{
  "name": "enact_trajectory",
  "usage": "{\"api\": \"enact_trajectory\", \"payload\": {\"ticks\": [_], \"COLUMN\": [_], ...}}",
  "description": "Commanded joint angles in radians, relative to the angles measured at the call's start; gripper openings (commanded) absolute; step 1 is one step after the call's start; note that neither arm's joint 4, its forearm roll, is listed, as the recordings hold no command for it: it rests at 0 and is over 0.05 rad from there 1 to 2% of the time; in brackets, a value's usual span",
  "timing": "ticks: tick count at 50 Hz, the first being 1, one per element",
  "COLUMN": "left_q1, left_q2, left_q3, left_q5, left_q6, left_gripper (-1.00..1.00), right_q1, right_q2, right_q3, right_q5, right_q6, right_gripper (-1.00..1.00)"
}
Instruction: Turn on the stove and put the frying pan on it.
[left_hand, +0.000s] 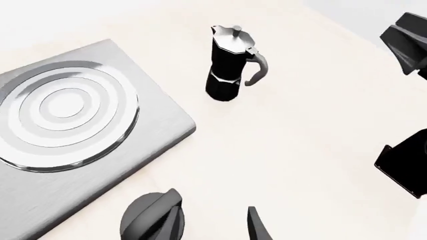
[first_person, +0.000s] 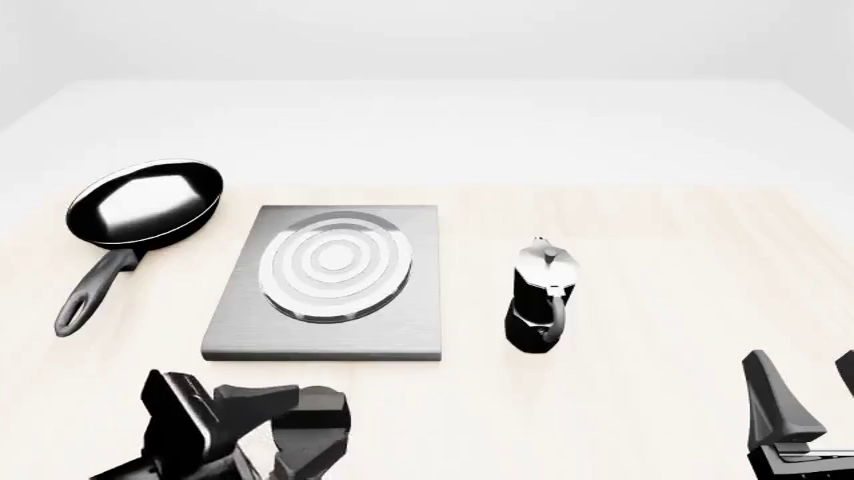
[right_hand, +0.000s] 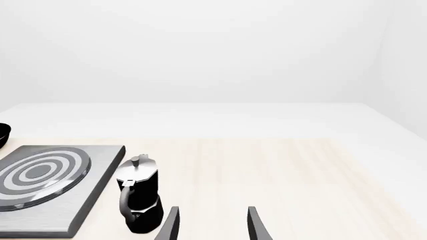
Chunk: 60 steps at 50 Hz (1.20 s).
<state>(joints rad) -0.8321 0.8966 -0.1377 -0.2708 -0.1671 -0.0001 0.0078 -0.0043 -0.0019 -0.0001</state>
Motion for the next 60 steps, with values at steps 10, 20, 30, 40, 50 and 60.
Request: {"api": "enact_trajectory", "payload": {"ticks": [10,20,30,40,50,60], "left_q1": [0.077,0.09,0.133,0.191,0.248,0.312], "left_q2": [-0.37,-0.39,-0.454,-0.469,-0.448,-0.392], "left_q3": [-0.125,-0.13,-0.183,-0.276,-0.382,-0.511], "left_q5": [0.397,0.418,0.492,0.571,0.636,0.684], "left_q6": [0.07,0.089,0.092,0.111,0.13,0.162], "left_gripper": [1.0,1.0,1.0,1.0,1.0,1.0], "right_q1": [0.0,0.0,0.0,0.0,0.0,0.0], "right_q2": [0.0,0.0,0.0,0.0,0.0,0.0], "right_q3": [0.0,0.0,0.0,0.0,0.0,0.0], "right_q5": [0.0,0.0,0.0,0.0,0.0,0.0], "right_q6": [0.0,0.0,0.0,0.0,0.0,0.0], "right_gripper": [1.0,1.0,1.0,1.0,1.0,1.0]}}
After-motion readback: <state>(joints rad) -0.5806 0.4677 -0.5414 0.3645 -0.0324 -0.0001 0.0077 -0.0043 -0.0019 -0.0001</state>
